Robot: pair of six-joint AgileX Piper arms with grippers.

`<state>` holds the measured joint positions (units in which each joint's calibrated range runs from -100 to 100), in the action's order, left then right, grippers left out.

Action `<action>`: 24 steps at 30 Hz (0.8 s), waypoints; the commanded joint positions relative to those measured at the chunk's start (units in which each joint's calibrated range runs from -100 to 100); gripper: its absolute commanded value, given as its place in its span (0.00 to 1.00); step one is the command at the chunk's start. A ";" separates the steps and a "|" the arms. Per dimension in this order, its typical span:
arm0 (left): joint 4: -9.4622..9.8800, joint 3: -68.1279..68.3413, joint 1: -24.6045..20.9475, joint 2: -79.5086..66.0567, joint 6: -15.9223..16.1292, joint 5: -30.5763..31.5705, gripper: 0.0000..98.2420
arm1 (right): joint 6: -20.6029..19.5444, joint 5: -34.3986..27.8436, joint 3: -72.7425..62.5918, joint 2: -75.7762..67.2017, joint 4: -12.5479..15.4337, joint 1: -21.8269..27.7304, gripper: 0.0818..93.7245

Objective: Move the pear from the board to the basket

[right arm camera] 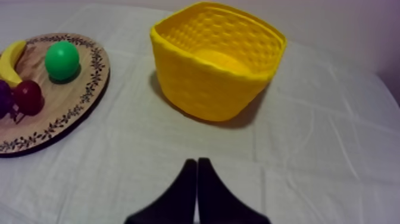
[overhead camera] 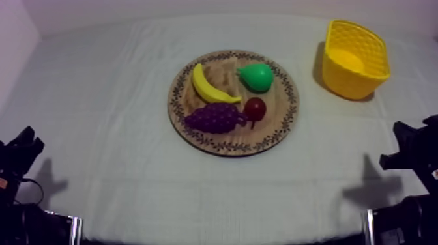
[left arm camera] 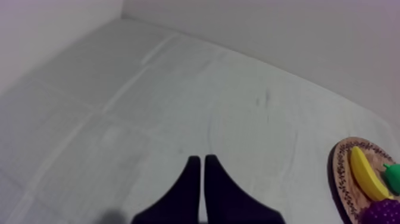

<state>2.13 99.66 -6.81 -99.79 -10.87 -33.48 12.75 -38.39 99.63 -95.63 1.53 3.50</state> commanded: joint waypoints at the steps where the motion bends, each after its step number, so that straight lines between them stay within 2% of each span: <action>1: -0.01 0.00 -0.03 -0.04 0.00 0.01 0.00 | -3.69 -0.72 0.04 -0.13 -0.38 1.17 0.08; 19: -0.01 0.00 -0.03 -0.04 0.00 0.01 0.00 | -2.04 -2.15 -0.72 0.61 -0.28 0.77 0.09; 24: -0.01 0.00 -0.03 -0.04 0.00 0.01 0.00 | -0.41 -3.03 -8.52 7.30 0.68 0.84 0.09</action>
<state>2.13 99.66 -6.81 -99.79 -10.87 -33.48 11.55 -41.02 94.99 -91.36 1.57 4.08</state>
